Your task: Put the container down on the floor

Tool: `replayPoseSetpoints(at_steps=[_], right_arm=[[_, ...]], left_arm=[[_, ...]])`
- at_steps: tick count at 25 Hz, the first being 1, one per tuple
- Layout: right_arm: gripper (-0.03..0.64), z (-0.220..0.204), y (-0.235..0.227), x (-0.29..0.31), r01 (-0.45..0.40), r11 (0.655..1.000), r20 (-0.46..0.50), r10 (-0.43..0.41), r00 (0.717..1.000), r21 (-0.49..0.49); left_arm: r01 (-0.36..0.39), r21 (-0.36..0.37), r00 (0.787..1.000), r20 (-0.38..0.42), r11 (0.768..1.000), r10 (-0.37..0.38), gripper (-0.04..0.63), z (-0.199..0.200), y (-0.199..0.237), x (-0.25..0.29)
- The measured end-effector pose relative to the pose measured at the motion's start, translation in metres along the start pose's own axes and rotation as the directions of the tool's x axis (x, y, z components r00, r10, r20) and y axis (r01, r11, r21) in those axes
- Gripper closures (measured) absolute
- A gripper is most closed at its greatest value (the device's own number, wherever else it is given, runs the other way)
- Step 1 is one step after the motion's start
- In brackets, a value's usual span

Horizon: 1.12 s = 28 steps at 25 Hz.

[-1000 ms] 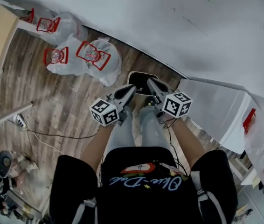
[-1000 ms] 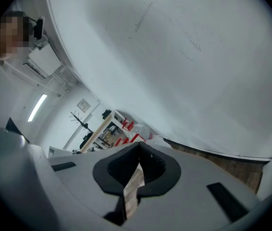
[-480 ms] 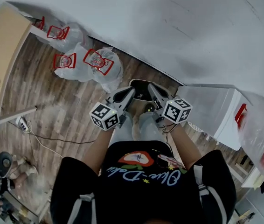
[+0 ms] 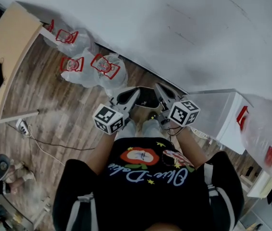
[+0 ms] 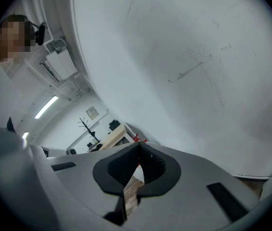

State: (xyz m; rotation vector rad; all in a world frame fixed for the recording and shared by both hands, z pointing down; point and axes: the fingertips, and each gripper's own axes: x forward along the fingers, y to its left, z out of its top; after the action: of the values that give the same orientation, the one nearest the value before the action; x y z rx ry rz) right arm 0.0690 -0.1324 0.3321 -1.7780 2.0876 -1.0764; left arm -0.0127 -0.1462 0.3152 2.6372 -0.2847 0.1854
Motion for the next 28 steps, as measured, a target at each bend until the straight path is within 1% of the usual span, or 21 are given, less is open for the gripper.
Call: replayPoseSetpoints(at_steps=[2, 8, 16, 21, 28], right_arm=[[0.617, 0.008, 0.008, 0.001, -0.014, 1.0, 0.005, 0.014, 1.0, -0.028], [0.617, 0.027, 0.037, 0.001, -0.063, 0.993, 0.004, 0.064, 0.998, -0.102], [0.617, 0.045, 0.066, -0.007, -0.099, 0.974, 0.017, 0.105, 0.994, -0.203], [0.617, 0.049, 0.071, -0.01, -0.096, 0.97, 0.029, 0.105, 0.994, -0.224], [0.617, 0.048, 0.074, -0.011, -0.107, 0.968, 0.026, 0.116, 0.993, -0.225]], left_arm=[[-0.008, 0.034, 1.0, 0.006, 0.999, 0.008, 0.589, 0.009, -0.002, -0.003], [-0.043, 0.09, 0.999, 0.035, 0.995, 0.04, 0.589, 0.033, -0.009, -0.016], [-0.034, 0.163, 0.998, 0.059, 0.986, 0.025, 0.589, 0.057, -0.021, -0.021], [-0.028, 0.166, 0.997, 0.078, 0.986, 0.015, 0.589, 0.068, -0.025, -0.022], [-0.037, 0.165, 0.996, 0.083, 0.986, 0.024, 0.589, 0.068, -0.027, -0.026]])
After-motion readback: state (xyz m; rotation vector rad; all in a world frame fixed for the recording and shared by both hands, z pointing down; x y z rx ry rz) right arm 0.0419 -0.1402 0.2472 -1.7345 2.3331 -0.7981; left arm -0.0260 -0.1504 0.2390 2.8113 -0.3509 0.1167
